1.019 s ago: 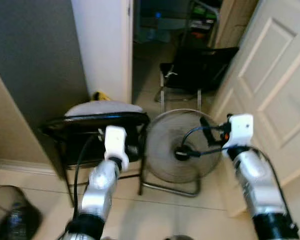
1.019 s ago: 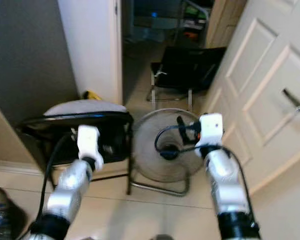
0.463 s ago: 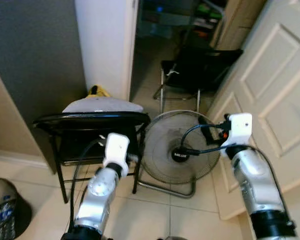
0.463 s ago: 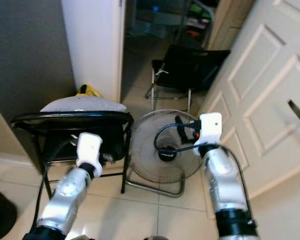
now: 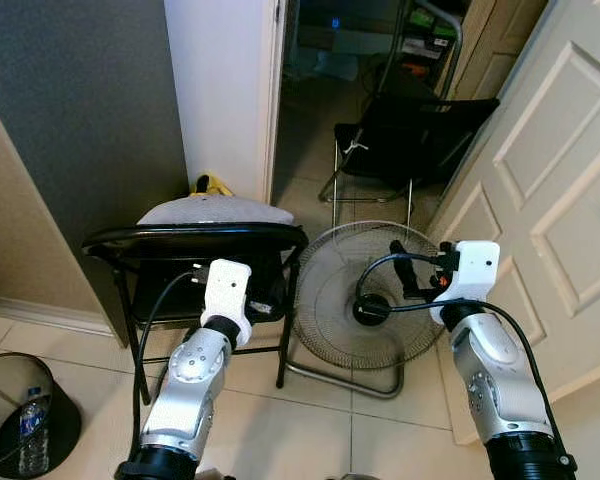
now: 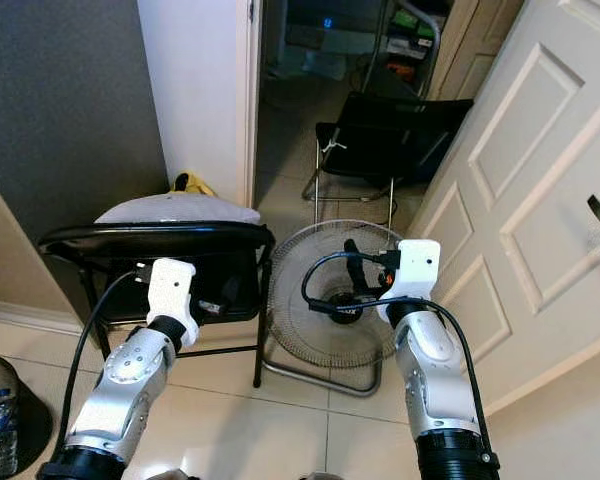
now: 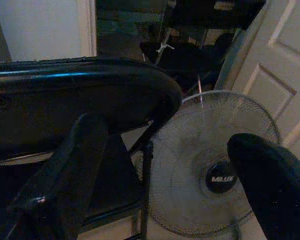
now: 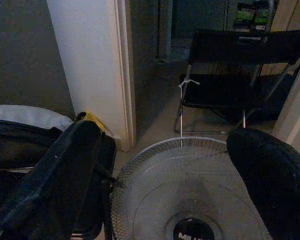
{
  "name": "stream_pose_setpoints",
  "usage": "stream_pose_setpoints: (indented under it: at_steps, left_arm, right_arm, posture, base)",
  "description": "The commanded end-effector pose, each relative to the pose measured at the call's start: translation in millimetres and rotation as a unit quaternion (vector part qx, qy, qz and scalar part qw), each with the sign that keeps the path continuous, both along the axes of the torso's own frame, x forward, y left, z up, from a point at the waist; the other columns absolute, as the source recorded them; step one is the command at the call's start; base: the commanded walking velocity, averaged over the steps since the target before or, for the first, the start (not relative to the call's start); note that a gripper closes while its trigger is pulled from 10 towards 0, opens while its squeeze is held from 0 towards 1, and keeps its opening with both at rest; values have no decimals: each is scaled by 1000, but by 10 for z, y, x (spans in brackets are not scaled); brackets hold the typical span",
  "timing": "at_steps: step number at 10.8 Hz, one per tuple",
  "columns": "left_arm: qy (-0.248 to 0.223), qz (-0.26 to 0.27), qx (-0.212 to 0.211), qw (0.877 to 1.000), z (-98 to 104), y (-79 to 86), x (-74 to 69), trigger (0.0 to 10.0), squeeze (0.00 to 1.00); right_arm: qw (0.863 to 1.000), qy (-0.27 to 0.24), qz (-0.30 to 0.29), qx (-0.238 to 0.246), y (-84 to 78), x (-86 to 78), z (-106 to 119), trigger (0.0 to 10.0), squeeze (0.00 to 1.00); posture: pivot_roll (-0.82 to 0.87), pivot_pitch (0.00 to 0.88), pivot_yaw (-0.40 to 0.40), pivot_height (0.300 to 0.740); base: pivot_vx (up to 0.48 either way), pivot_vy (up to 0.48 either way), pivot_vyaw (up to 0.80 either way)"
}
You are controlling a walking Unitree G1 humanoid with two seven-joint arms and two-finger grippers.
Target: Clean up the room
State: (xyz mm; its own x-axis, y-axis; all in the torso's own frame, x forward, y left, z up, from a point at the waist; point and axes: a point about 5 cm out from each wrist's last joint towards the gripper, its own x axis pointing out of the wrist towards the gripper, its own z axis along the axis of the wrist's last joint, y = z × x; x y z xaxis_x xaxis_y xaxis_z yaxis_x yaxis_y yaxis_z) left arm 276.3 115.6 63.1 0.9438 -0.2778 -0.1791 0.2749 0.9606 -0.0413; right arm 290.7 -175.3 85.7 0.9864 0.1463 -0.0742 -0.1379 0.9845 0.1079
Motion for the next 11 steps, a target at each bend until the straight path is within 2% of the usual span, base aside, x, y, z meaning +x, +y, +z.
stream_pose_setpoints:
  at_steps: [1,2,3,11]
  left_arm:
    - [-3,-1,-17,1000,18,-43,16,10000,0]
    - [-5,-26,1,1000,-4,-78,-8,10000,0]
    - [-8,-22,8,1000,18,-38,17,10000,0]
    - [-8,-22,8,1000,18,-38,17,10000,0]
  right_arm:
    - [1000,-6,-6,-12,-36,16,25,10000,0]
    - [1000,-2,-17,-13,-42,20,9,10000,0]
    - [1000,4,-20,-15,-42,17,-21,10000,0]
    - [1000,4,-20,-15,-42,17,-21,10000,0]
  posture:
    - [-78,0,-88,740]
    - [-76,0,-86,740]
    - [-67,0,-87,740]
    - [-67,0,-87,740]
  base:
    - [0,0,0]
    - [0,0,0]
    - [0,0,0]
    - [0,0,0]
